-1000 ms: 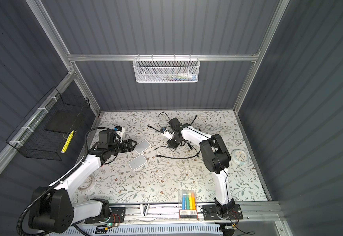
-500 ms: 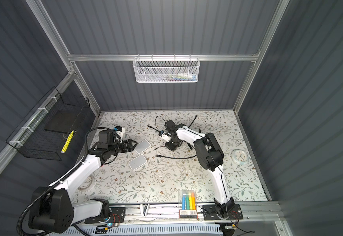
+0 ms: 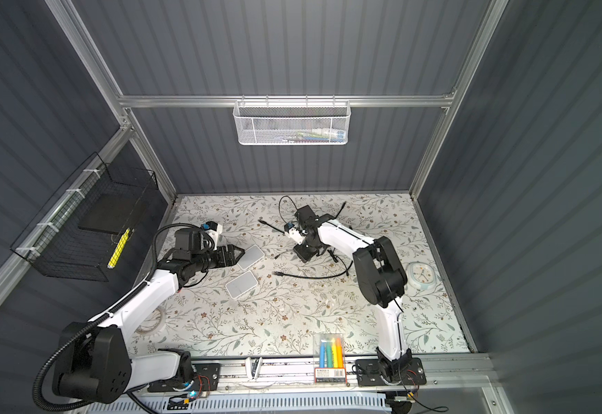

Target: Insert the plug into the switch port

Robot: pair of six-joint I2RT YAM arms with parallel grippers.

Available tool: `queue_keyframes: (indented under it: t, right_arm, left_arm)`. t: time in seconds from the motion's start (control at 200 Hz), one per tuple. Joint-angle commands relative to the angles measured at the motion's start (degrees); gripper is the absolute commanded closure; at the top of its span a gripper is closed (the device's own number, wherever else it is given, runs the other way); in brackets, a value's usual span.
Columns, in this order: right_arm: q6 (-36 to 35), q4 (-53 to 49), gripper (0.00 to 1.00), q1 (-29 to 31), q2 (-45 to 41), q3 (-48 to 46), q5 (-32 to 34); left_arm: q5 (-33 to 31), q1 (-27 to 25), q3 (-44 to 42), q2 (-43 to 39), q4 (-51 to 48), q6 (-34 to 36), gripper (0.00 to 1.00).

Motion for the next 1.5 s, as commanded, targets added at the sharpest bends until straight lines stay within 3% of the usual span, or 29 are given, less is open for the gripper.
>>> queue_keyframes:
  t: [0.0, 0.325, 0.83, 1.496]
  right_arm:
    - [2.2, 2.5, 1.0, -0.8, -5.3, -2.4, 0.6]
    - [5.3, 7.4, 1.0, -0.9, -13.5, -10.4, -1.9]
    - [6.5, 10.1, 1.0, -0.9, -17.6, -15.0, -5.5]
    - [6.4, 9.7, 1.0, -0.9, -17.3, -14.8, -4.5]
  left_arm:
    - [6.1, -1.2, 0.4, 2.0, 3.8, -2.5, 0.18]
    - [19.0, -5.6, 2.2, 9.9, 19.6, -7.9, 0.23]
    - [21.2, -11.7, 7.4, 20.8, 23.8, -9.0, 0.47]
    - [21.3, -12.0, 7.2, 19.3, 24.5, -8.7, 0.86]
